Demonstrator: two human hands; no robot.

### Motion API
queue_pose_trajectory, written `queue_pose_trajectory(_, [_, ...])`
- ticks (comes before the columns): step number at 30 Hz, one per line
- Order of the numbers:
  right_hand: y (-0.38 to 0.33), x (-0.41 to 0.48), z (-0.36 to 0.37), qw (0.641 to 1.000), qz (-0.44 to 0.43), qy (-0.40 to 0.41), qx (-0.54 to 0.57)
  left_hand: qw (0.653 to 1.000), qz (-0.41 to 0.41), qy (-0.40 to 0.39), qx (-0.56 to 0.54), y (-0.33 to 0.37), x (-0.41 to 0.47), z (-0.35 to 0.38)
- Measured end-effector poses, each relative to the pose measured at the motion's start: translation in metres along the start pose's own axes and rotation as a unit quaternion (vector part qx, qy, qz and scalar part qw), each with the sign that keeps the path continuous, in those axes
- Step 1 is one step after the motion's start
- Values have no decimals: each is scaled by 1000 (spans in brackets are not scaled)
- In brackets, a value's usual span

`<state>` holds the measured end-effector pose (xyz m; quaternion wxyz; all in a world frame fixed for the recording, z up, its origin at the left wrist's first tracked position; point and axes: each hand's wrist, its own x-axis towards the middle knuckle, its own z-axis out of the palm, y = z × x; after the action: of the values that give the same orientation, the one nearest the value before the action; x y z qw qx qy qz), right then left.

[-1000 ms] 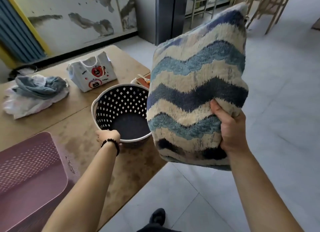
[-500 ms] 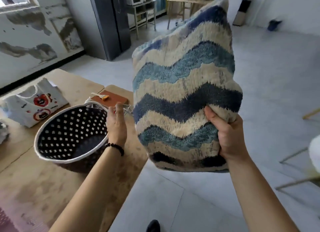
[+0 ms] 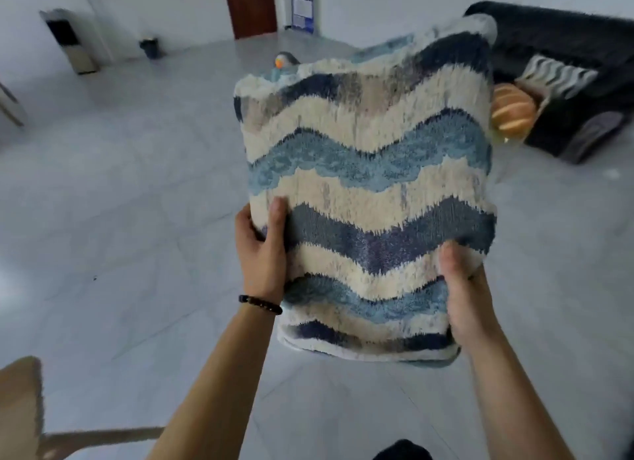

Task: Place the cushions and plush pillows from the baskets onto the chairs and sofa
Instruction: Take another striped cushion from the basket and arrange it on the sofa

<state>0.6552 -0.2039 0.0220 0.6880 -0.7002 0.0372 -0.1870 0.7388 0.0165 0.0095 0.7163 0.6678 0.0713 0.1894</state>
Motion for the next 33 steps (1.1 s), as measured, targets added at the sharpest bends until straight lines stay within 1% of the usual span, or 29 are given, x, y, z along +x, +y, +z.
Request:
queue_pose_trajectory(2, [12,16,-49,994,49,92,4,998,19,-51,19,-11,-7,73])
queue_pose_trajectory(4, [27,39,-96,987,82,135,7,995,35,-92,35,-19,-14,141])
queue_pose_trajectory(8, [56,102,-182,982,40,186,-15,987,54,-149,30,-23,-14,259])
queue_pose_trajectory(11, [60,152,-234,979,22,199,-39,983,78,-164,21,-25,1,323])
queue_pose_trajectory(13, [62,183,-259,976,4,208,-61,981,78,-175,10,-29,13,359])
queue_pose_trajectory(17, [82,258,-299,973,2,220,-74,978,38,-206,-25,-56,51,436])
queue_pose_trajectory(20, [107,327,-330,973,13,207,-100,978,-4,-204,-41,-86,85,503])
queue_pose_trajectory(22, [121,379,-354,972,15,208,-111,977,-11,-205,-58,-106,111,558])
queue_pose_trajectory(25, [130,462,-398,966,31,224,-123,973,-20,-217,-75,-117,151,653])
queue_pose_trajectory(28, [125,539,-451,960,38,251,-121,962,-25,-260,-81,-112,183,755])
queue_pose_trajectory(33, [139,634,-555,936,27,329,-122,922,-12,-379,-86,-113,211,929])
